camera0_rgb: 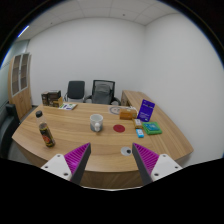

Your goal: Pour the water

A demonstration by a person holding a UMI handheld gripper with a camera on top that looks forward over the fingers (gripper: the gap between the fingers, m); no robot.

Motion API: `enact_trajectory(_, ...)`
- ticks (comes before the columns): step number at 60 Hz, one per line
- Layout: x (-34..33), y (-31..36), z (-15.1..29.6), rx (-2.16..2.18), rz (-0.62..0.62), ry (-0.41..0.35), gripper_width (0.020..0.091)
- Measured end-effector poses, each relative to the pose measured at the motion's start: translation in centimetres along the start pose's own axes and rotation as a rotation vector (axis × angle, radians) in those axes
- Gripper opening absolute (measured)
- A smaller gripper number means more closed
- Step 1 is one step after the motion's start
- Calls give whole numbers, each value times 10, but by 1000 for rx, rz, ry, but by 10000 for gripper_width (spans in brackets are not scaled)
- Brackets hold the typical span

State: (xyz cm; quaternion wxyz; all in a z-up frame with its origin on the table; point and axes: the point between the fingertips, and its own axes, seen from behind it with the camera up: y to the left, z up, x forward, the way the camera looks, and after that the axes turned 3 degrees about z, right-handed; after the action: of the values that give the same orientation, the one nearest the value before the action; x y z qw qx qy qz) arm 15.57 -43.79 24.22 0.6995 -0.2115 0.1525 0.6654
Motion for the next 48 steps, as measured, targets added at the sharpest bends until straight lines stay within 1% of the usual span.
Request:
enact_trajectory(7, 7, 13, -11, -8, 2, 23, 852)
enact_trajectory(14, 23, 45, -32, -22, 4, 54, 855)
enact_trajectory(20, 33, 85, -52, -25, 19, 82, 858)
enact_trajectory(27, 46, 156, -71, 2, 42, 108, 858)
enact_trajectory(40, 83, 293, -62, 59, 104, 47, 858)
enact_trajectory(48, 125, 342, -43, 61, 136, -15, 857)
